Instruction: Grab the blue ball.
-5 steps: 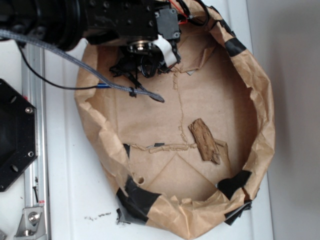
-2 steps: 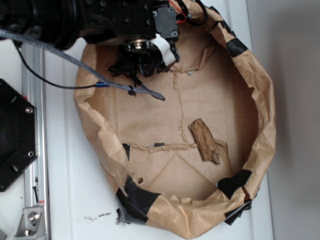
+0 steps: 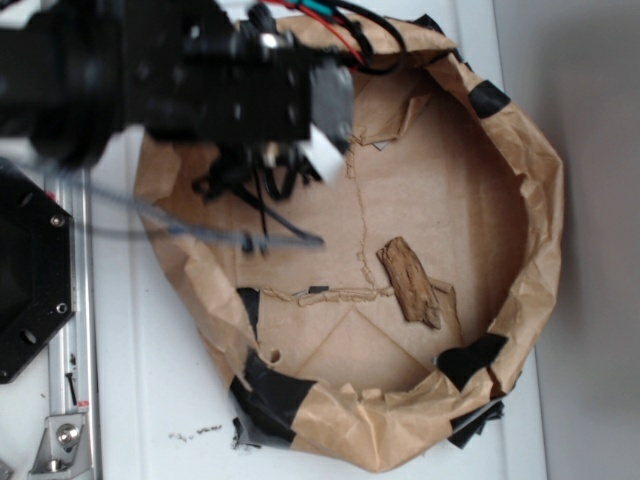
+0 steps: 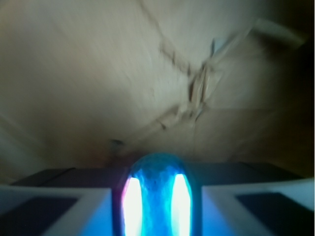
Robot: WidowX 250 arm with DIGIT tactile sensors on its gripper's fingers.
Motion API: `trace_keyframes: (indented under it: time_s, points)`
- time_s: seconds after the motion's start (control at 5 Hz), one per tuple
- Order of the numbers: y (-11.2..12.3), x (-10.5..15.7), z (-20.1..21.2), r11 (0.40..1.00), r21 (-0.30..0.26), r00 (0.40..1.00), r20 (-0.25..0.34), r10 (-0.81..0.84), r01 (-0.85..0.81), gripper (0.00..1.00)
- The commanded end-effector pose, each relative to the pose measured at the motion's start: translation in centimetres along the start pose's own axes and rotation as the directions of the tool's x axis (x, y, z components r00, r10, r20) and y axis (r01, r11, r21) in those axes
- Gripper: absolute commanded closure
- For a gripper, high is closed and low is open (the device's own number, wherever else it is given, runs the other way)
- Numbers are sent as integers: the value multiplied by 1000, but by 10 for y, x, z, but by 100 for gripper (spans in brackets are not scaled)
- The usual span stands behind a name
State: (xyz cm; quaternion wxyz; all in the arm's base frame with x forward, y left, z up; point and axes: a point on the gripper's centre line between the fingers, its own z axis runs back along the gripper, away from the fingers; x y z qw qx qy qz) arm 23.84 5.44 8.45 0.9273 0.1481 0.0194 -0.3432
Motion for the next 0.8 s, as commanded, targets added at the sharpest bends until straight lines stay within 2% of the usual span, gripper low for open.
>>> trace_keyframes:
  time_s: [0.0,0.2,0.4,0.6]
  points:
    - [10,3,126,849,-62,826,202,526,-525,96]
    - [12,2,125,786,-39,772,161,615,-617,100]
    - [11,-4,119,724,-27,708,184,682,-690,100]
    - [12,-6,116,706,-38,691,173,702,-707,100]
